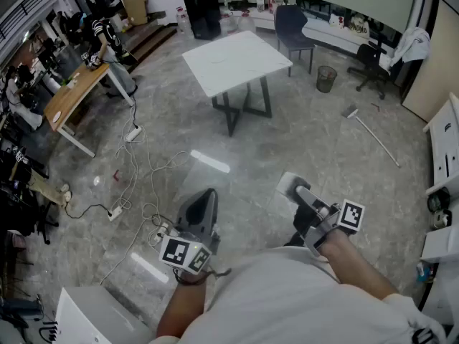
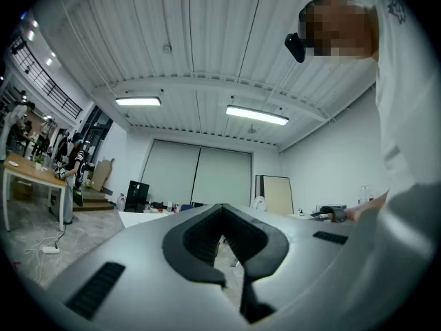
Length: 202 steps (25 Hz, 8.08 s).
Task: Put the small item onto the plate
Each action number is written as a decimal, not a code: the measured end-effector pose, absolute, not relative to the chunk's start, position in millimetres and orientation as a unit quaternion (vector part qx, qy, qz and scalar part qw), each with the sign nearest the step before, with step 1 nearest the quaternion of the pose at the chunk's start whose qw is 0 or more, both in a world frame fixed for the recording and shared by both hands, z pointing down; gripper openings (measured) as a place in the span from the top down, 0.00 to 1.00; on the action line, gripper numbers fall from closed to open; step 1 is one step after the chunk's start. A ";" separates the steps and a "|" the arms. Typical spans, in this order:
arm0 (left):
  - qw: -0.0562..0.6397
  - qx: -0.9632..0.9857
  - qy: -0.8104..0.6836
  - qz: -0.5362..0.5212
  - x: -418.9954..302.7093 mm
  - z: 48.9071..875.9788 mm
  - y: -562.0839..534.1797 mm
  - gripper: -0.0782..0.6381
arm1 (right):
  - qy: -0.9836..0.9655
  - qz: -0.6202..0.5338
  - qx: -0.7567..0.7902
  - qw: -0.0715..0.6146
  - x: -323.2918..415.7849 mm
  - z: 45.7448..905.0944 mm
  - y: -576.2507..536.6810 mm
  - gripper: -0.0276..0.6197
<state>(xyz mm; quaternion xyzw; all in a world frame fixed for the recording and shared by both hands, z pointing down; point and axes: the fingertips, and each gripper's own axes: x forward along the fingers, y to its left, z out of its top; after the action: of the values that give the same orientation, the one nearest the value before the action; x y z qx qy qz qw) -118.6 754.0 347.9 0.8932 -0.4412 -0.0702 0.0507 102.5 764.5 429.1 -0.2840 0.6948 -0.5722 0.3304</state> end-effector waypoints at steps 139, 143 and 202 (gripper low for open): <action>0.104 0.832 -0.543 -0.039 -129.8 444.0 -421.2 0.88 | 0.723 -0.639 -0.173 0.198 22.0 469.6 -439.9 0.81; 0.112 0.843 -0.526 -0.035 -148.5 457.6 -453.5 0.88 | 0.717 -0.639 -0.193 0.198 0.3 481.1 -469.1 0.81; 0.221 0.838 -0.499 -0.002 -168.4 711.5 -620.9 0.88 | 0.629 -0.701 -0.325 -0.087 -93.3 843.8 -650.0 0.69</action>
<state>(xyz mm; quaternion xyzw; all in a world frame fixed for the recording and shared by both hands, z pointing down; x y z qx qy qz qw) -168.4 -620.9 711.5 0.8382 -0.4988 -0.0016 0.2206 -93.3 -650.0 843.8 -0.3249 0.6285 -0.7013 -0.0867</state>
